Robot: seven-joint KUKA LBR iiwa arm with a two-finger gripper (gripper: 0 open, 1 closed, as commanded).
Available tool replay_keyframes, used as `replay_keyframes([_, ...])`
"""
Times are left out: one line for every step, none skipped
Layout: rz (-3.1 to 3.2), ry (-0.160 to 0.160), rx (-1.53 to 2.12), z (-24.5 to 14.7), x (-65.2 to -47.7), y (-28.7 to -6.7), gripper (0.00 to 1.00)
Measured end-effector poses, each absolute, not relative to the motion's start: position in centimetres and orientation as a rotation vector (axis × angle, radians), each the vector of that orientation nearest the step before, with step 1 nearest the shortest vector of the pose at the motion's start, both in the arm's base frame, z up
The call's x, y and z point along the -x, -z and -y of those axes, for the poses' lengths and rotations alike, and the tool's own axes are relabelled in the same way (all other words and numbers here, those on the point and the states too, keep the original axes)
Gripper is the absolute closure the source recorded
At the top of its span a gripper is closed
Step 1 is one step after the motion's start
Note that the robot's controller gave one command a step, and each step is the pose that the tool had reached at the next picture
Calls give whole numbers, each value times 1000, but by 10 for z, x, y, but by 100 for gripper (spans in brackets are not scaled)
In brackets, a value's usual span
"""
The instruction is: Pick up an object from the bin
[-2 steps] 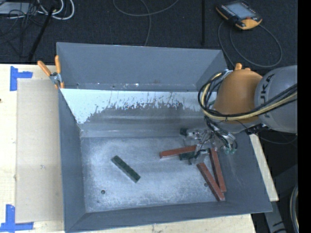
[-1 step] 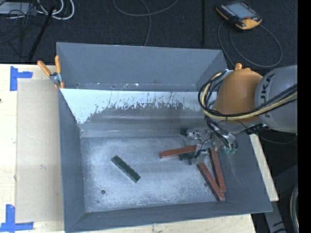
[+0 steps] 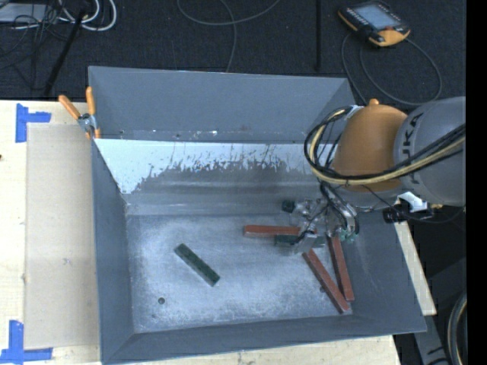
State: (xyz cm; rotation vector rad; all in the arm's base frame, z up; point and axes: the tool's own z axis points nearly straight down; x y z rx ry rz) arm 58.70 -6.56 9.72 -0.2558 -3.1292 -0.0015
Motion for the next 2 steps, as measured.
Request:
replay_keyframes([3129, 1, 260, 64, -586, -95, 100])
replay_keyframes([3130, 0, 276, 99, -598, -203, 100])
